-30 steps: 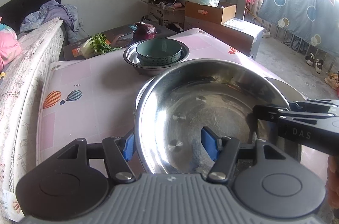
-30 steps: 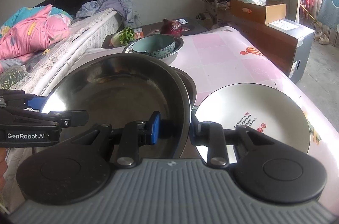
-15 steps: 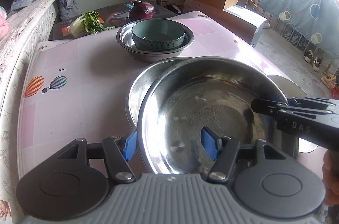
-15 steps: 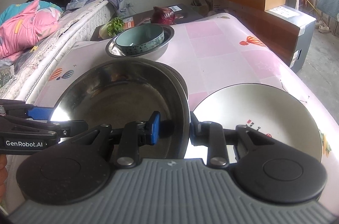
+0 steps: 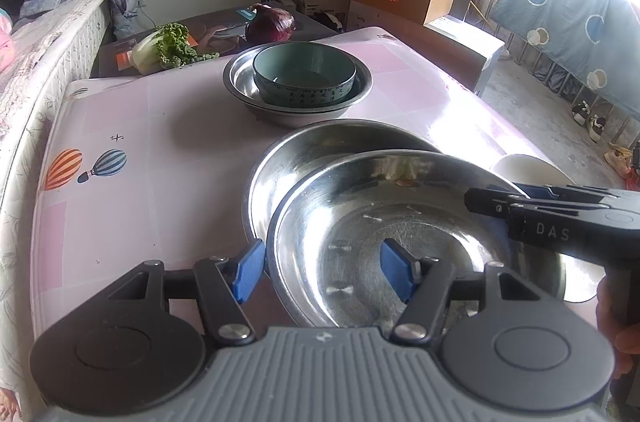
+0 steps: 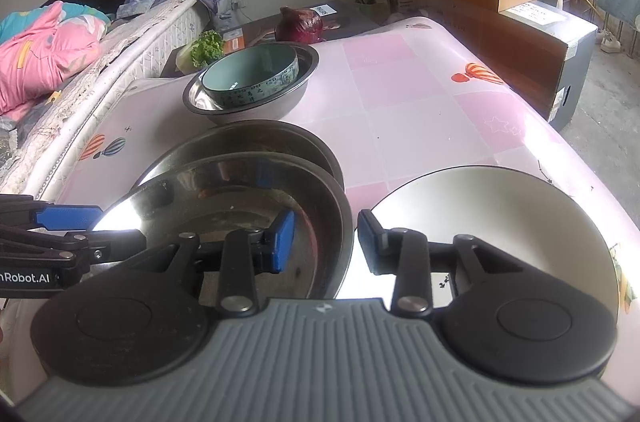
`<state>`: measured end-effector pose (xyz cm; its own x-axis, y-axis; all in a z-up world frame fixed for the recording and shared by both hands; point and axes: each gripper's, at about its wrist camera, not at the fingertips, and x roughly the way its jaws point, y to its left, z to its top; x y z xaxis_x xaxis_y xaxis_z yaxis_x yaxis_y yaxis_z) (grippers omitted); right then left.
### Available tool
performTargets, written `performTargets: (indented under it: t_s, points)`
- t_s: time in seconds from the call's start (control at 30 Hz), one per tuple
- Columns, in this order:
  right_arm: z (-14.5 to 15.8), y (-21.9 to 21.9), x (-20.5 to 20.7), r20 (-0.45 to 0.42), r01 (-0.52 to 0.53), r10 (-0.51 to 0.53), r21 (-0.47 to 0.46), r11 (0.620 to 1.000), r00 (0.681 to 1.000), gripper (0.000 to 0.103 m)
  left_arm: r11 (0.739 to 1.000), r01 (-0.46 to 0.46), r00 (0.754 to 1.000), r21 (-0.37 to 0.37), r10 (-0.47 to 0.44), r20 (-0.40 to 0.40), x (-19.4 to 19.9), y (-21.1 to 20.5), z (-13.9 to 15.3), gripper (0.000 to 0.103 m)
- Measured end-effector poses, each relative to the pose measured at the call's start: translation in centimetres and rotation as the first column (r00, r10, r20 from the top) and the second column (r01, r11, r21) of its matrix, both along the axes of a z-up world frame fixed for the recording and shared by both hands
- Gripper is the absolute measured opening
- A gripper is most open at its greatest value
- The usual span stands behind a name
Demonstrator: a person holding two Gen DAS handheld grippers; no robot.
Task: Organize plates and bowls
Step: 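Carry the steel plate with both tools and lower it onto the other steel plate, then open the left tool while the right tool opens, then move both to the white plate, then close the left tool on the white printed plate rim while the right tool grips its opposite rim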
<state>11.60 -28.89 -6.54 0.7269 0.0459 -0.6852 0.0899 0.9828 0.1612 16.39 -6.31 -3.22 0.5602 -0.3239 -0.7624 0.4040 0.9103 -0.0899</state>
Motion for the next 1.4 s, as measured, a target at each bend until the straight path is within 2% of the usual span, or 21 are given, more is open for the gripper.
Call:
performTargets:
  t_s: [0.07,0.2,0.5,0.63,0.83,0.97,1.1,1.2,1.3,1.4]
  points:
    - [0.1,-0.2,0.1,0.003,0.010,-0.010,0.000,1.000,1.000,0.044,1.000,-0.005,1.000,-0.003,0.005,0.002,-0.1,0.3,0.2,0.065]
    - [0.2,-0.6,-0.3,0.012,0.026,-0.026,0.004,1.000,1.000,0.048,1.000,-0.016,1.000,0.001,0.016,0.013,-0.5,0.6,0.7,0.066]
    - [0.9,-3.3,-4.0,0.079,0.088,-0.093,0.061,0.994,0.992,0.050,1.000,-0.017,0.998,-0.005,0.017,0.056,-3.1,0.8,2.1,0.070]
    - [1.2,-6.1,-7.7,0.126,0.145,-0.156,0.094,0.985,0.980,0.050,0.999,0.042,0.997,-0.026,-0.041,0.060,-4.9,-0.4,2.2,0.073]
    - [1.0,-11.1,-13.4,0.208,0.234,-0.261,0.144,0.961,0.943,0.050,0.981,0.177,0.984,-0.078,-0.177,0.004,-7.0,-4.5,0.6,0.078]
    - [-0.7,-15.0,-15.2,0.189,0.281,-0.310,0.166,0.945,0.932,0.050,0.974,0.192,0.981,-0.119,-0.195,-0.011,-7.4,-7.5,-0.7,0.078]
    - [-2.6,-18.1,-14.7,0.155,0.278,-0.312,0.206,0.938,0.937,0.050,0.977,0.182,0.983,-0.114,-0.182,0.017,-7.5,-10.7,-1.6,0.078]
    - [-3.8,-19.8,-13.3,0.129,0.259,-0.295,0.241,0.935,0.947,0.050,0.980,0.157,0.987,-0.122,-0.158,0.006,-6.8,-12.2,-2.5,0.077]
    - [-4.6,-20.6,-11.5,0.110,0.224,-0.261,0.270,0.937,0.959,0.049,0.982,0.124,0.991,-0.141,-0.129,-0.024,-6.1,-12.9,-3.2,0.071]
    - [-5.1,-20.9,-9.4,0.096,0.188,-0.223,0.286,0.940,0.970,0.045,0.986,0.102,0.993,-0.129,-0.109,-0.048,-5.6,-13.6,-4.1,0.065]
